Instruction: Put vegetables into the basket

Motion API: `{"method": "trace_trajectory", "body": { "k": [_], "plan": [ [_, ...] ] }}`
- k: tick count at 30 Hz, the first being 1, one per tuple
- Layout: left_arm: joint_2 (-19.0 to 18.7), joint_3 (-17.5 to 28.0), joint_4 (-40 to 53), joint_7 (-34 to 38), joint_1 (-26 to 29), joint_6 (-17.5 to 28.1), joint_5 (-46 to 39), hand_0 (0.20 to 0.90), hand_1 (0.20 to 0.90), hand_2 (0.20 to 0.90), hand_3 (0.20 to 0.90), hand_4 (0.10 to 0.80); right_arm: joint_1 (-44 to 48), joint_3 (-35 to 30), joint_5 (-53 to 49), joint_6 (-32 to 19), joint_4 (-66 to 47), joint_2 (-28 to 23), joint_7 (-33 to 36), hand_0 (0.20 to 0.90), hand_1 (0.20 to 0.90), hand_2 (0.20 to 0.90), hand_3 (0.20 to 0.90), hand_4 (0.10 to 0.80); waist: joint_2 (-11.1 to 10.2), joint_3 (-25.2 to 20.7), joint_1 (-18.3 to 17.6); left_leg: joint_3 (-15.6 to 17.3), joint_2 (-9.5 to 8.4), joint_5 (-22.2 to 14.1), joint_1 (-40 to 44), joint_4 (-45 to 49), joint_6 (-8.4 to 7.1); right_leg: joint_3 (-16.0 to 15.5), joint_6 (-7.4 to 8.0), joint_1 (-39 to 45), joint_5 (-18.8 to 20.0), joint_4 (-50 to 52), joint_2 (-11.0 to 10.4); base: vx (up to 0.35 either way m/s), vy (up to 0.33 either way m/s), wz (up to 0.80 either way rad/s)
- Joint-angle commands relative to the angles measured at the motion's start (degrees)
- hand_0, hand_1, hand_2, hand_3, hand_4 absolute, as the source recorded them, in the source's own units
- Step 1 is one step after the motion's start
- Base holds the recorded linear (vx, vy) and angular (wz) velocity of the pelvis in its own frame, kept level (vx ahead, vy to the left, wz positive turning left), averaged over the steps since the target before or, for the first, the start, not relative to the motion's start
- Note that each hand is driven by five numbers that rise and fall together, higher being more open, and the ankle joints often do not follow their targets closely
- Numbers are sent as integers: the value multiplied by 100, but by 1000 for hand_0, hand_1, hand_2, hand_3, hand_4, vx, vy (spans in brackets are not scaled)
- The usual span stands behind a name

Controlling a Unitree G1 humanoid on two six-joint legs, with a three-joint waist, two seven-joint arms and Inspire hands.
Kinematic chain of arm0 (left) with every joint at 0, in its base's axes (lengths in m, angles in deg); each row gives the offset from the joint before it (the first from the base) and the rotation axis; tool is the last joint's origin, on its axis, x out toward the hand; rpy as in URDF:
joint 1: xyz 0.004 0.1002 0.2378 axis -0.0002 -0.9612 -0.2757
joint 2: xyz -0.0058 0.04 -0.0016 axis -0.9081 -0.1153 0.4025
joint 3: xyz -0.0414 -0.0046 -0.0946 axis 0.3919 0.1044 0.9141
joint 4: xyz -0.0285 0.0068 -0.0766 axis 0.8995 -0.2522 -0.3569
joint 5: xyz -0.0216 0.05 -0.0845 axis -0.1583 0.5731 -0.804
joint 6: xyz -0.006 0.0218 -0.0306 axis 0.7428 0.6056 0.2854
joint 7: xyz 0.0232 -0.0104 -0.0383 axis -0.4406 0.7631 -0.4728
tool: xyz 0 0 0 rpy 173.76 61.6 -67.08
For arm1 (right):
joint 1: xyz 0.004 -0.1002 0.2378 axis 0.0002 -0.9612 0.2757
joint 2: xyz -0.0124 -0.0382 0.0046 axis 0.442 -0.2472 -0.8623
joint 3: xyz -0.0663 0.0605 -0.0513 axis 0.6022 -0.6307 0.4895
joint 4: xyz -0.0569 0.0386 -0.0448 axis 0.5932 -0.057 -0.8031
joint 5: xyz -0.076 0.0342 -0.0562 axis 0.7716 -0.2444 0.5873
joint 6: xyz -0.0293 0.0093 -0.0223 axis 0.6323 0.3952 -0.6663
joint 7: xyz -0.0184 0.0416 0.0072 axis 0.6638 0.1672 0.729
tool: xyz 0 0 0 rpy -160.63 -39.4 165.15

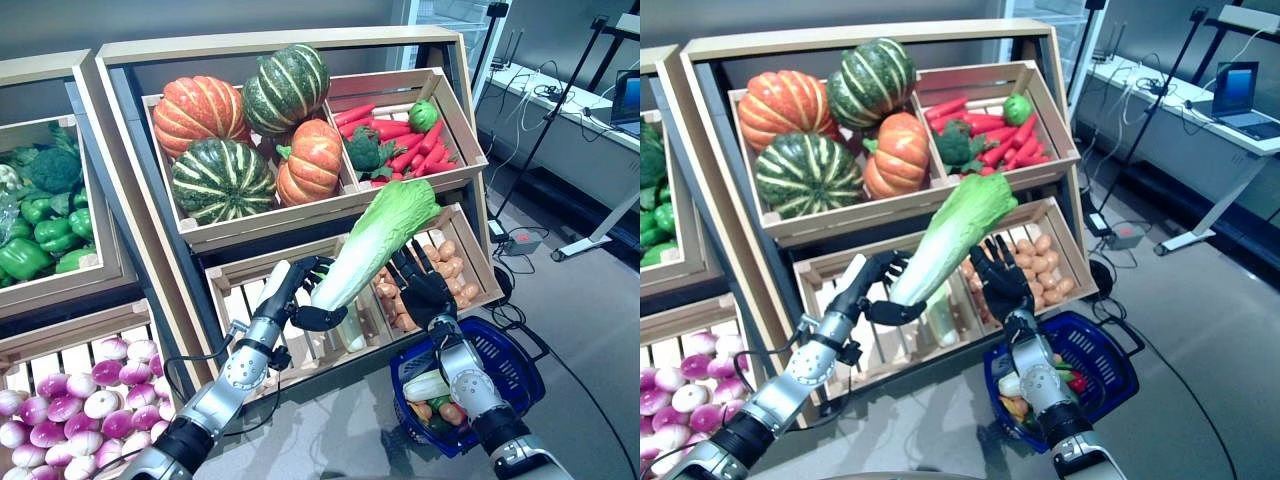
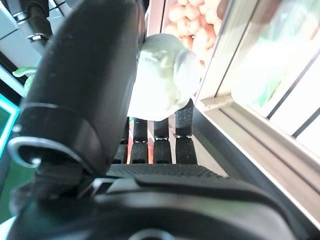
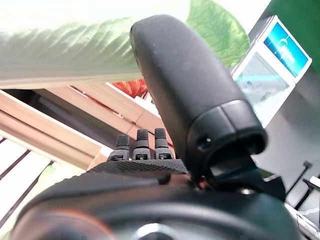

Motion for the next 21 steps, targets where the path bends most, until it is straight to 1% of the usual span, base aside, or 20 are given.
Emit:
{"method": "trace_trajectory", "body": {
  "k": [1,3,5,8,11,13,17,18,21],
  "plan": [
    [257,-648,-22,-568,945,403,-238,300,300,300,300,400,1324,-13,-205,-256,-351,164,-1009,900,900,900,900,800,-21,-365,48,65,-266,-554,-37,82,144,-54,-40,-205,53,160,-84,0,0,0],
    [361,-604,-177,-729,903,323,-521,300,300,300,300,400,1290,21,-190,-152,-409,156,-1216,900,900,900,900,800,-31,-377,45,56,-264,-553,-42,79,144,-61,-41,-205,55,150,-81,0,0,0],
    [437,-574,-287,-831,873,265,-766,300,300,300,300,400,1290,37,-197,-85,-436,138,-1283,900,900,900,900,800,-40,-384,42,49,-265,-545,-47,82,144,-64,-42,-208,62,150,-78,0,0,0],
    [663,-435,-497,-1125,791,6,-1558,300,300,300,300,400,1274,72,-190,41,-484,159,-1467,900,900,900,900,800,-56,-388,34,57,-264,-526,-67,93,140,-67,-45,-229,76,156,-77,0,0,0],
    [790,-357,-616,-1190,755,-88,-1851,300,300,300,300,400,1256,80,-213,73,-509,193,-1536,900,900,900,900,800,-62,-385,25,60,-262,-519,-79,98,142,-58,-47,-245,80,160,-73,0,0,0],
    [970,-220,-790,-1296,704,-253,-2430,300,300,300,300,400,1242,93,-217,116,-540,239,-1583,900,900,900,900,800,-69,-386,18,55,-265,-508,-97,101,144,-45,-52,-255,85,153,-68,0,0,0],
    [1261,-30,-1018,-1408,646,-438,-3056,300,300,300,300,400,1252,100,-238,135,-562,307,-1573,900,900,900,900,800,-82,-386,5,57,-266,-503,-104,100,147,-42,-61,-257,88,148,-70,0,0,0],
    [1345,45,-1079,-1434,628,-478,-3167,300,300,300,300,400,1226,92,-215,136,-586,343,-1569,900,900,900,900,800,-88,-389,0,59,-265,-504,-101,101,150,-39,-63,-257,86,152,-70,0,0,0],
    [1413,93,-1137,-1427,638,-419,-3032,300,300,300,300,400,1223,99,-170,125,-605,382,-1563,900,900,900,900,800,-96,-381,-5,66,-261,-500,-112,107,147,-36,-63,-269,87,157,-77,0,0,0]
  ]
}}
